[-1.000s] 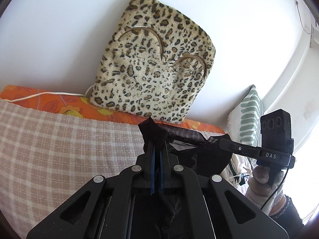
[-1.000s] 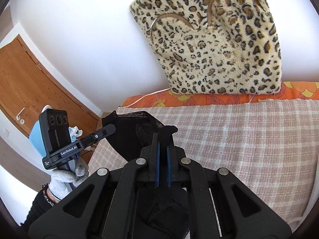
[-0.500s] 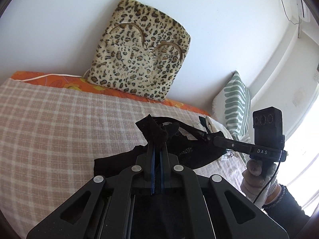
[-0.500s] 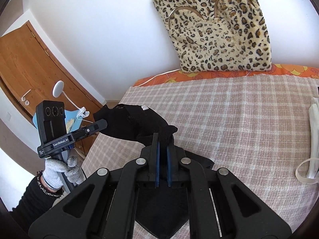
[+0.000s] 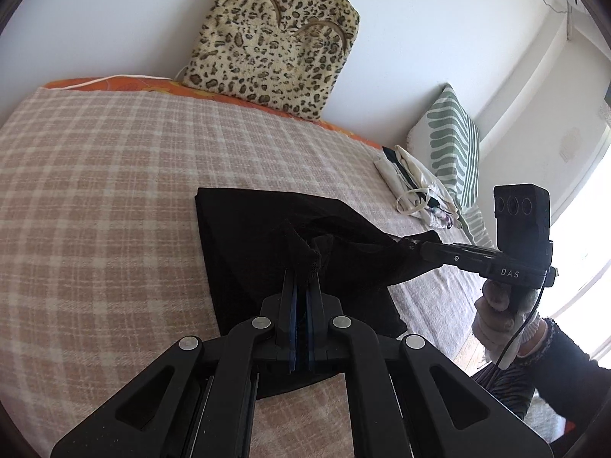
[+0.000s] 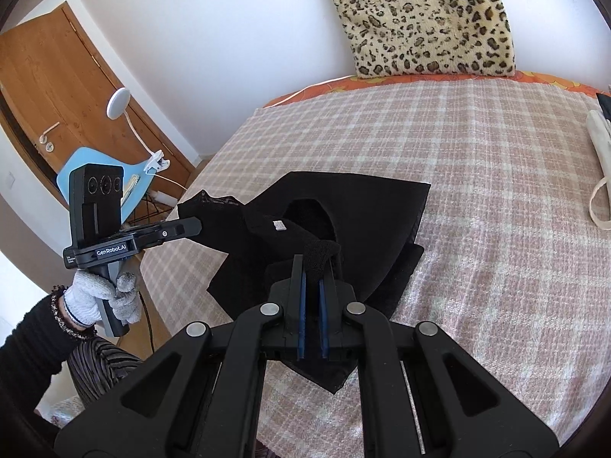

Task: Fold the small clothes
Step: 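Lift the folded end with both tools and fold it over again, then open both tools and move them to the edge of the folded bundle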

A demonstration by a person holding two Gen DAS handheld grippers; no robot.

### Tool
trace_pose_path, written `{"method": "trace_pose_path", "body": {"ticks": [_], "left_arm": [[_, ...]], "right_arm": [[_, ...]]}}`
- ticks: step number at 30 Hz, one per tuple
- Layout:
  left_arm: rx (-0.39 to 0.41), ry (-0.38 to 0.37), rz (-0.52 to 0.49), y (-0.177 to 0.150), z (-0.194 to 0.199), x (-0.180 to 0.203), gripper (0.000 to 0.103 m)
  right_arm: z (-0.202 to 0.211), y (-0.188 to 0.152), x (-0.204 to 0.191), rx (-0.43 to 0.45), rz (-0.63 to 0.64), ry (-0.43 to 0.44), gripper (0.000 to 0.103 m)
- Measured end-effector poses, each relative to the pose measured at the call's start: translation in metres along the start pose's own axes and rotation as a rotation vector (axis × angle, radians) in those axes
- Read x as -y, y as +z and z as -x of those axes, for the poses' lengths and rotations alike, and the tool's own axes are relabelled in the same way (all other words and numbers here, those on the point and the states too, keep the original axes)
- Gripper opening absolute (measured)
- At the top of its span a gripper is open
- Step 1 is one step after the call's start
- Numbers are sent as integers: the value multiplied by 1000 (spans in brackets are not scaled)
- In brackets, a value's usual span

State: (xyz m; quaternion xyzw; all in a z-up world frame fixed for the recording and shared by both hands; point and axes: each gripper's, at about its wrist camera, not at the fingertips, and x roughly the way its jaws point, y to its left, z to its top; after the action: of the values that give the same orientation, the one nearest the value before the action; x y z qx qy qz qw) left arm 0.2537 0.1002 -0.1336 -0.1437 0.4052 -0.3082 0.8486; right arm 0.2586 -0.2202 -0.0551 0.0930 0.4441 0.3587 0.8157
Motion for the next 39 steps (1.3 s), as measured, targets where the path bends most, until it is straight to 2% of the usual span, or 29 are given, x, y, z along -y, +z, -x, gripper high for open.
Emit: {"method": "trace_pose_path", "body": {"ticks": [3, 8, 13, 16, 17, 21, 23, 26, 29, 30, 31, 32, 36, 39], "left_arm": [[-39, 4, -41, -15, 1, 2, 2], [-100, 70, -117, -39, 2, 3, 7], [-166, 118, -185, -58, 10, 1, 10], [-167, 144, -251, -67, 24, 6, 10], [-160, 143, -257, -68, 30, 6, 10], [-85, 141, -204, -54, 45, 2, 10], [-63, 140, -192, -44, 42, 5, 10], [-47, 140, -184, -30, 24, 12, 11], [-45, 110, -98, -11, 2, 6, 13], [-40, 105, -54, -4, -4, 1, 17], [-40, 88, -9, 4, -11, -5, 26], [-42, 67, 32, 10, -17, -11, 29], [-17, 53, 184, 26, -35, -33, 31], [-44, 81, 209, 33, -47, -41, 31]], "right_arm": [[-4, -15, -6, -19, 46, -31, 7], [-7, -37, -15, -58, 152, -113, 7], [-4, -54, -28, -101, 246, -132, 9], [6, -61, -34, -96, 285, -129, 20], [11, -61, -35, -88, 285, -124, 28], [28, -55, -23, -19, 179, -44, 30], [28, -49, -16, -5, 127, -54, 30], [16, -46, -9, -31, 90, -99, 30], [5, -37, 4, -39, 27, -111, 30], [3, -31, 9, -31, 5, -119, 30], [1, -23, 16, -27, -27, -106, 30], [-2, -15, 25, -28, -69, -75, 30], [-13, 11, 54, 3, -210, -27, 30], [-29, 25, 65, -8, -249, -28, 30]]}}
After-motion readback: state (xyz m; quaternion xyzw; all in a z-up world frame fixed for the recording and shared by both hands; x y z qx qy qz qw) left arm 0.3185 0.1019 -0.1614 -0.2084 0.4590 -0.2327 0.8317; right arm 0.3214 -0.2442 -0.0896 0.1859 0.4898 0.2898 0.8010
